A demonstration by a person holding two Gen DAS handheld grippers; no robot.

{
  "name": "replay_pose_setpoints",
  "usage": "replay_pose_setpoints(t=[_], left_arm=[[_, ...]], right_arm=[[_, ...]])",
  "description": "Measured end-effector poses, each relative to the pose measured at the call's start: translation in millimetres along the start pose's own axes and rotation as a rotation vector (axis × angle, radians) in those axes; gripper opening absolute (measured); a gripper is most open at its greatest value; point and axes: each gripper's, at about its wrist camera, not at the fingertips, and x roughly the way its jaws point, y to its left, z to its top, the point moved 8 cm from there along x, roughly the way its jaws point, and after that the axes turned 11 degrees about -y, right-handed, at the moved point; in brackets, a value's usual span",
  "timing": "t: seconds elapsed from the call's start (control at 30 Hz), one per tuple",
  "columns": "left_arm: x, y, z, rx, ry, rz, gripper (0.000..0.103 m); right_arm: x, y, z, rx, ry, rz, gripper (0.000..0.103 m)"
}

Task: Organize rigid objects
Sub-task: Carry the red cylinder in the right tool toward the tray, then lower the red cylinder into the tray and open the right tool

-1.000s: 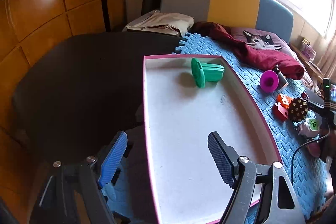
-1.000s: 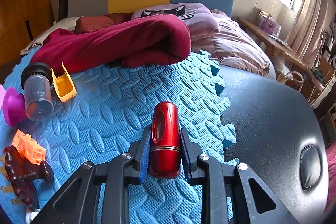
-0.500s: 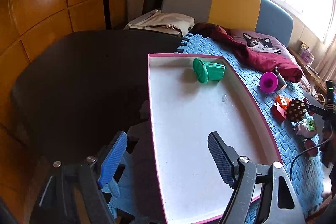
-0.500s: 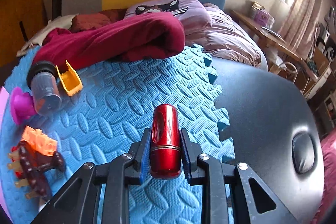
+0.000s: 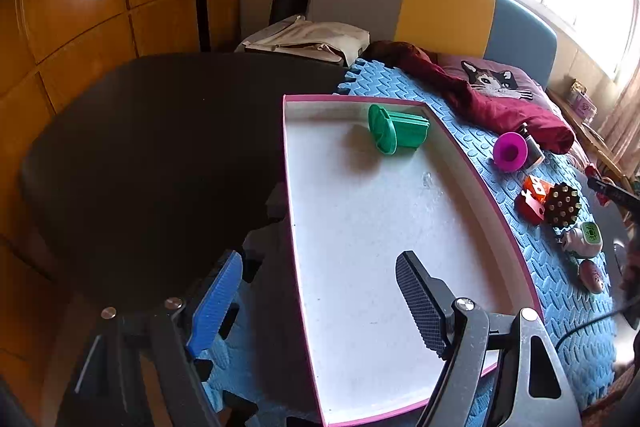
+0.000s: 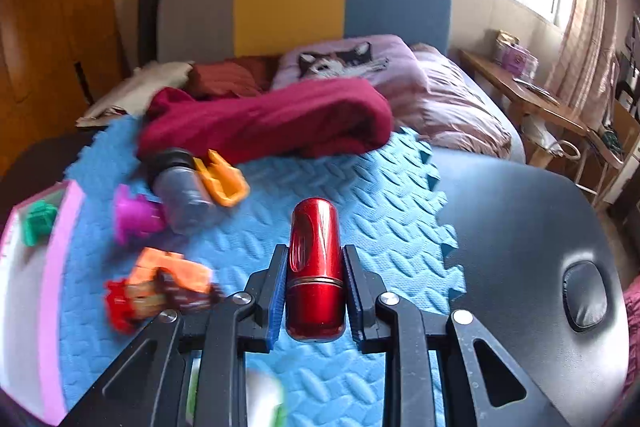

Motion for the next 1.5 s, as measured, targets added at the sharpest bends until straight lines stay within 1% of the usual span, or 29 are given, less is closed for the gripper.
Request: replay_pose_setpoints(t=[0.13, 0.3, 0.47, 0.57, 0.67, 0.73, 0.8, 0.9, 0.97, 1.07, 1.13, 1.27, 1.5], left_arm=[[0.7, 0.2, -1.6, -0.004, 0.005, -0.004, 0.08], [2.2, 3.2, -3.3, -0.015, 0.007, -0.006, 0.08], [4.6, 17.1, -4.4, -0.069, 0.018, 0.005, 0.08], [3.8, 25.4, -3.1, -0.098, 0.014, 0.0, 0.08], [0.4, 30.1, -1.7, -0.095, -0.003, 0.004, 0.08], [-1.1, 32.1, -1.3, -0.096, -0.007, -0.002, 0.08], [-1.2, 33.7, -0.8, -0.097, -0.009, -0.002, 0.08], [-0.5, 35.3, -1.4, -0.095, -0.006, 0.0, 0.08], [1.1, 36.5, -2.0, -0.096, -0.002, 0.006, 0.08], [3.0, 38.2, -3.2, -0.095, 0.003, 0.014, 0.08], [3.4, 38.7, -3.9, -0.089, 0.005, 0.019, 0.08], [3.9, 38.6, -3.3, -0.083, 0.0, 0.022, 0.08], [2.0, 36.3, -1.9, -0.072, -0.001, 0.026, 0.08]], right_arm=[[-15.1, 33.4, 5.3, -0.015, -0.02, 0.09, 0.025], [-31.4, 97.8, 5.6, -0.066, -0.024, 0.233, 0.025], [-40.2, 175.6, -2.7, -0.103, 0.015, 0.394, 0.025], [-39.4, 209.7, -10.2, -0.129, 0.037, 0.449, 0.025], [-33.2, 241.4, -20.4, -0.143, 0.073, 0.489, 0.025], [-29.2, 259.6, -25.1, -0.15, 0.087, 0.507, 0.025], [-26.8, 272.1, -28.2, -0.174, 0.091, 0.505, 0.025], [-6.8, 282.2, -35.7, -0.206, 0.128, 0.46, 0.025], [5.4, 288.7, -39.8, -0.208, 0.159, 0.451, 0.026], [19.0, 292.6, -41.8, -0.234, 0.155, 0.407, 0.026], [23.3, 292.9, -43.5, -0.236, 0.163, 0.399, 0.026], [19.6, 289.0, -45.3, -0.227, 0.152, 0.406, 0.026], [1.3, 280.5, -36.1, -0.18, 0.097, 0.437, 0.029]])
